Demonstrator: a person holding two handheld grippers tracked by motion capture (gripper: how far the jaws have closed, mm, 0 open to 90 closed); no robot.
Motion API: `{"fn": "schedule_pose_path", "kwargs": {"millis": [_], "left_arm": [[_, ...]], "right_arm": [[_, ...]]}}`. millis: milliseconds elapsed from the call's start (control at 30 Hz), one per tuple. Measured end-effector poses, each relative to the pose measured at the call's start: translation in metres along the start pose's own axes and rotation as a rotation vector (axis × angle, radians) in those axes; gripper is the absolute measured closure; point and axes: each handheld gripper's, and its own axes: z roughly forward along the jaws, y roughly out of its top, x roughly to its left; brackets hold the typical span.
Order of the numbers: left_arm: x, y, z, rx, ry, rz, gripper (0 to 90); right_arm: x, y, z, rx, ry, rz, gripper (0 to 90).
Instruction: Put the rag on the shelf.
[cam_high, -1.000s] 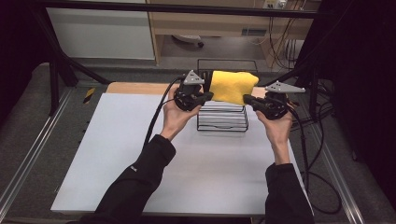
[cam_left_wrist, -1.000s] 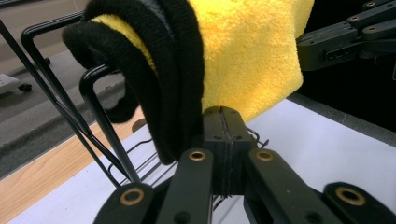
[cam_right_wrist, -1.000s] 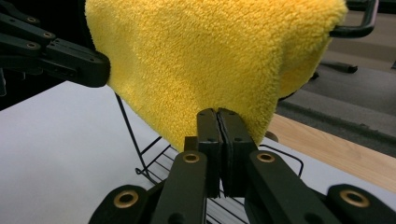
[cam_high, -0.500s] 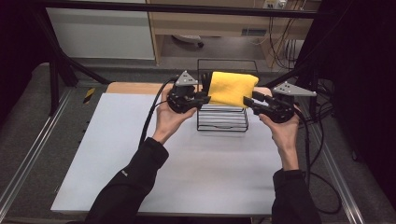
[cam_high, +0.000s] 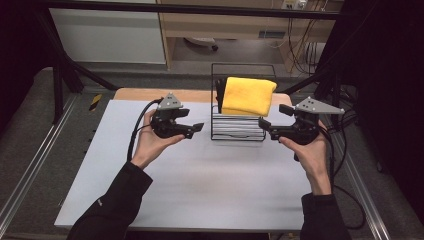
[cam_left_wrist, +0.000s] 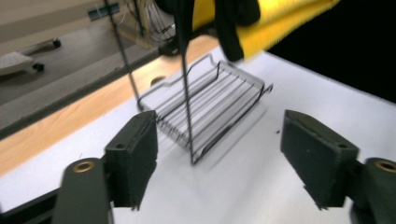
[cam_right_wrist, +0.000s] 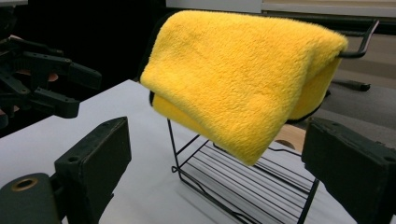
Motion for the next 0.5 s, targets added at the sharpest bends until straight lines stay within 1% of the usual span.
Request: {"fn": "schedule_pose_path", "kwargs": {"millis": [100,167,233,300,433,500], "left_arm": [[0.002,-0.020,-0.008,0.009,0.025,-0.006,18.1],[0.003,-0.033,-0.013,0.014,0.043,-0.014,13.6],[0.005,-0.045,-0.018,0.015,0.052,-0.026,11.5],[0.008,-0.058,-0.021,0.020,0.055,-0.033,10.2],[0.011,-0.085,-0.026,0.047,0.073,-0.042,9.9],[0.012,-0.099,-0.029,0.055,0.069,-0.048,10.0]], "right_arm": [[0.003,-0.013,0.001,0.014,0.010,0.013,6.5],[0.004,-0.023,0.002,0.025,0.008,0.014,5.3],[0.004,-0.032,0.004,0.039,0.020,0.018,4.3],[0.004,-0.041,0.005,0.056,0.032,0.024,3.0],[0.003,-0.061,0.007,0.087,0.036,0.041,1.3],[0.002,-0.071,0.008,0.107,0.039,0.042,0.8]]}}
